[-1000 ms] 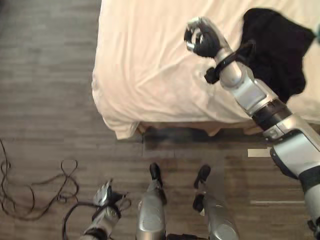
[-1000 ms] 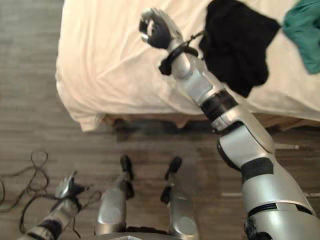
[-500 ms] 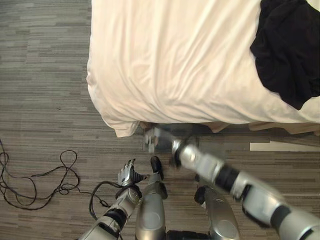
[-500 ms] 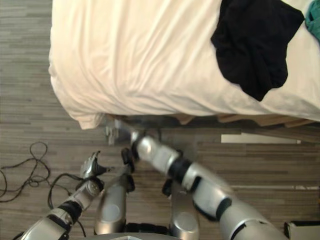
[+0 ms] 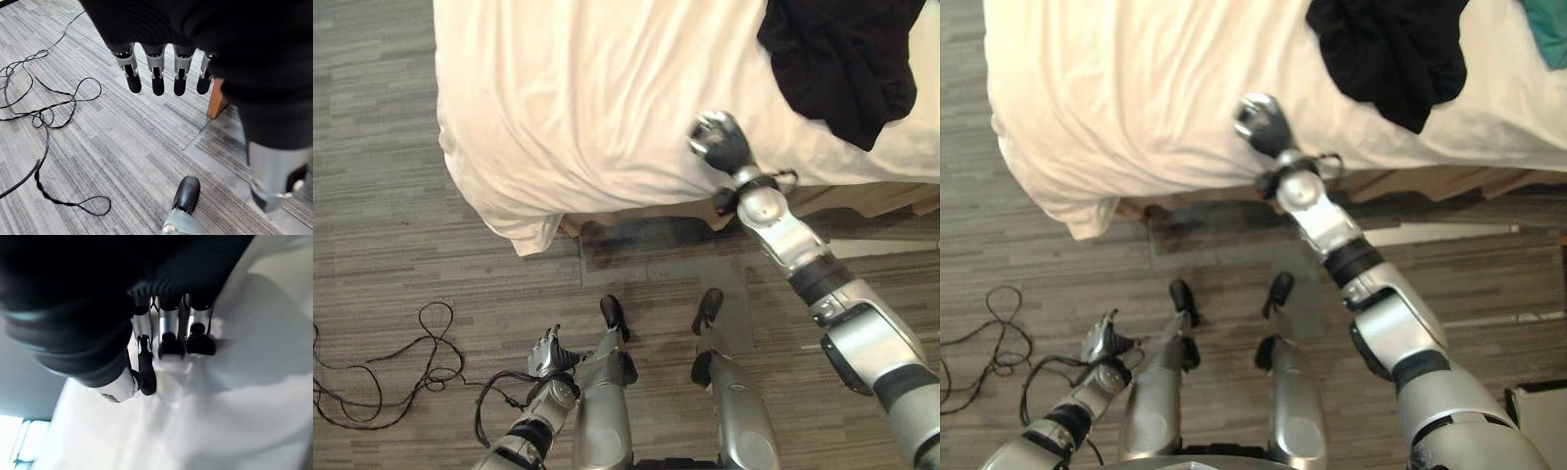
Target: Tidy up the quilt and then pick up the clothes from the bed and put them into the laundry hamper.
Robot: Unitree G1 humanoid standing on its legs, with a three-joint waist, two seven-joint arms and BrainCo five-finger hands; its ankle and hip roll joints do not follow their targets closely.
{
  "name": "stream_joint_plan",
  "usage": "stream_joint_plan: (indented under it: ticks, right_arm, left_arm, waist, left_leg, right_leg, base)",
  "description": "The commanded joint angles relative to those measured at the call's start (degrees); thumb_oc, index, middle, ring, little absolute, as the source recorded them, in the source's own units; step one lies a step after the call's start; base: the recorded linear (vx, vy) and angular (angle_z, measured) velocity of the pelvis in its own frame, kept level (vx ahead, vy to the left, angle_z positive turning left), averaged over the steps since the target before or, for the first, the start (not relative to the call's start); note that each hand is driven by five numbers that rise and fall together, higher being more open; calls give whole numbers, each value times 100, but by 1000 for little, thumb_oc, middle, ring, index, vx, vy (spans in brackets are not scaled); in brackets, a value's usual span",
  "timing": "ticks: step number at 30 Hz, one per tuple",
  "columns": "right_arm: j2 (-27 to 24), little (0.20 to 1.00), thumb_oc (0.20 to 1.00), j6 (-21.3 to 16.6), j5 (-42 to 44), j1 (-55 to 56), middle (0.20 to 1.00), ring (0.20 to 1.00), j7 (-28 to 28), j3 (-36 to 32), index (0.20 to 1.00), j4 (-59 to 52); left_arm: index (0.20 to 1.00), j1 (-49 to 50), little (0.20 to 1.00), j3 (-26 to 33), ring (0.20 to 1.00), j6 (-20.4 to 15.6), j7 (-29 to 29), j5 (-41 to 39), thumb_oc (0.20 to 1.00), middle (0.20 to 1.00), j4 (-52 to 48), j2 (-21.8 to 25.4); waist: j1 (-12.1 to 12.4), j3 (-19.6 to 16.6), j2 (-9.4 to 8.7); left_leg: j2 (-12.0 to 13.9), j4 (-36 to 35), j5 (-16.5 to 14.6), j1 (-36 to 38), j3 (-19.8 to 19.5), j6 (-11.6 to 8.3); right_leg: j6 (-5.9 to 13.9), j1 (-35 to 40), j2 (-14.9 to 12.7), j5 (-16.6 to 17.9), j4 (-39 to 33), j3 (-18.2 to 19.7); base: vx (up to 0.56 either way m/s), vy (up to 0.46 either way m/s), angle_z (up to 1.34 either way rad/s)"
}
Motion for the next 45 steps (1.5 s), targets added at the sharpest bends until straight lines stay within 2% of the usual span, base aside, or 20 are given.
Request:
stream_joint_plan:
  ticks: [1,10,11,12,16,18,21,22,24,25,26,29,31,33,35,36,38,40,42,45]
  right_arm:
    - [67,200,200,349,29,522,200,200,-271,-442,200,283]
    - [496,200,200,501,-78,4395,200,200,165,-1821,200,1212]
    - [532,376,376,556,-221,4600,376,376,251,-1833,376,1504]
    - [549,1000,1000,625,-332,4693,1000,1000,340,-1858,1000,1804]
    - [663,1000,1000,848,-1051,4798,1000,1000,548,-1690,1000,2833]
    - [698,1000,1000,904,-1326,4765,1000,1000,629,-1572,1000,3140]
    - [705,1000,1000,867,-1319,4868,1000,1000,639,-1549,1000,3249]
    - [646,1000,1000,860,-1385,4795,1000,1000,639,-1511,1000,3193]
    - [572,1000,1000,829,-1499,4802,1000,1000,604,-1315,1000,3068]
    - [579,1000,1000,834,-1500,4805,1000,1000,605,-1316,1000,3060]
    - [517,1000,1000,846,-1630,4746,1000,1000,571,-1161,1000,2971]
    - [530,1000,1000,891,-1779,4598,1000,1000,563,-939,1000,3063]
    - [596,1000,1000,880,-1884,4498,1000,1000,540,-795,1000,3174]
    - [583,1000,1000,856,-1962,4424,1000,1000,489,-719,1000,3162]
    - [742,1000,1000,796,-1883,4611,1000,1000,482,-880,1000,3155]
    - [776,1000,1000,838,-1891,4646,1000,1000,475,-1005,1000,3135]
    - [797,1000,1000,857,-1868,4620,1000,1000,434,-1098,1000,2969]
    - [816,1000,1000,856,-1769,4624,1000,1000,374,-1239,1000,2917]
    - [816,1000,1000,839,-1653,4674,1000,1000,352,-1313,1000,2848]
    - [803,1000,1000,857,-1566,4659,1000,1000,321,-1350,1000,2904]
  left_arm:
    - [1000,-12,1000,-163,1000,21,93,-174,1000,1000,10,-12]
    - [1000,223,1000,123,1000,189,-348,306,1000,1000,45,175]
    - [1000,253,1000,94,1000,178,-408,380,1000,1000,36,222]
    - [1000,246,1000,82,1000,164,-457,407,1000,1000,53,249]
    - [1000,241,1000,-27,1000,111,-712,570,1000,1000,194,292]
    - [1000,322,1000,-71,1000,87,-855,718,1000,1000,327,309]
    - [1000,414,1000,-141,1000,4,-1018,995,1000,1000,580,236]
    - [1000,451,1000,-94,1000,-20,-1014,910,1000,1000,587,218]
    - [1000,503,1000,-84,1000,-20,-967,902,1000,1000,464,277]
    - [1000,505,1000,-84,1000,-18,-967,902,1000,1000,458,287]
    - [1000,620,1000,-12,1000,-22,-854,761,1000,1000,420,272]
    - [1000,634,1000,139,1000,-84,-638,361,1000,1000,497,86]
    - [1000,620,1000,164,1000,-147,-627,298,1000,1000,585,-57]
    - [1000,629,1000,77,1000,-156,-645,360,1000,1000,621,-67]
    - [1000,670,1000,-17,1000,-159,-814,514,1000,1000,717,-100]
    - [1000,685,1000,-41,1000,-107,-856,605,1000,1000,713,-129]
    - [1000,638,1000,-93,1000,-68,-892,721,1000,1000,682,-65]
    - [1000,607,1000,-173,1000,-52,-888,984,1000,1000,647,5]
    - [1000,569,1000,-213,1000,-55,-914,1132,1000,1000,557,47]
    - [1000,464,1000,-173,1000,-44,-972,1411,1000,1000,691,64]
  waist:
    - [29,222,191]
    - [-666,101,-135]
    - [-748,-5,-181]
    - [-790,-78,-207]
    - [-688,-551,-180]
    - [-690,-798,-128]
    - [-854,-1108,-108]
    - [-764,-1137,-86]
    - [-565,-1033,-205]
    - [-554,-1032,-182]
    - [-314,-929,-265]
    - [-64,-854,-241]
    - [84,-935,-171]
    - [243,-997,-158]
    - [103,-1202,-133]
    - [-8,-1221,-124]
    - [-248,-1116,-28]
    - [-454,-1080,100]
    - [-660,-1051,133]
    - [-914,-1108,85]
  left_leg:
    - [153,199,-583,353,-38,-141]
    - [-83,-177,-949,1879,342,40]
    - [-105,-298,-981,2131,513,33]
    - [-107,-389,-1005,2328,686,29]
    - [-2,-482,-1049,2873,1636,-54]
    - [68,-364,-1118,3064,1996,-46]
    - [504,684,-1134,3187,2414,-221]
    - [873,1745,-758,3131,2382,-514]
    - [1431,3622,-167,2639,1398,-742]
    - [1508,3712,-188,2594,1378,-751]
    - [1233,4332,-619,1856,169,-480]
    - [539,3633,-1207,1130,-1013,-136]
    - [22,944,-814,1334,-1299,-39]
    - [-328,354,-434,1125,-1680,-94]
    - [-415,89,-725,1696,-1376,140]
    - [-501,-79,-896,2098,-1013,309]
    - [-464,-404,-954,2576,-671,405]
    - [-443,-649,-1022,2943,-424,366]
    - [-560,-699,-1183,3182,-446,311]
    - [-625,-699,-1530,3541,-477,163]
  right_leg:
    - [529,31,-536,-973,1072,215]
    - [709,933,-731,-1123,1510,217]
    - [768,984,-787,-1078,1659,87]
    - [818,1006,-875,-1029,1854,-130]
    - [659,1492,-1516,-961,2223,-2634]
    - [476,1691,-1583,-1044,2153,-3450]
    - [42,1759,-864,-1523,1387,-2803]
    - [-116,1943,-543,-1752,1035,-2720]
    - [-406,2225,47,-1924,600,-1853]
    - [-437,2223,106,-1925,572,-1852]
    - [-552,2438,272,-1986,296,-1174]
    - [-269,2678,223,-1834,67,-252]
    - [83,2861,186,-1660,-97,375]
    - [108,3072,258,-1727,-82,753]
    - [130,3075,305,-2080,773,908]
    - [480,2656,-96,-1790,2203,563]
    - [690,1970,-598,-1277,3532,214]
    - [715,1501,-679,-1247,3466,84]
    - [619,1293,-406,-1349,2489,152]
    - [744,983,-179,-814,426,365]
  base:
    - [30,61,-5]
    - [106,105,-11]
    - [152,110,-46]
    - [144,84,-59]
    - [176,5,-142]
    - [199,-67,-142]
    - [260,-311,-167]
    - [385,-351,-131]
    - [304,-303,-169]
    - [149,-93,-276]
    - [157,90,-338]
    - [248,223,-277]
    - [469,404,-301]
    - [548,310,-195]
    - [662,354,-226]
    - [536,410,-164]
    - [483,371,-25]
    - [375,200,9]
    - [348,27,-13]
    - [518,-28,75]
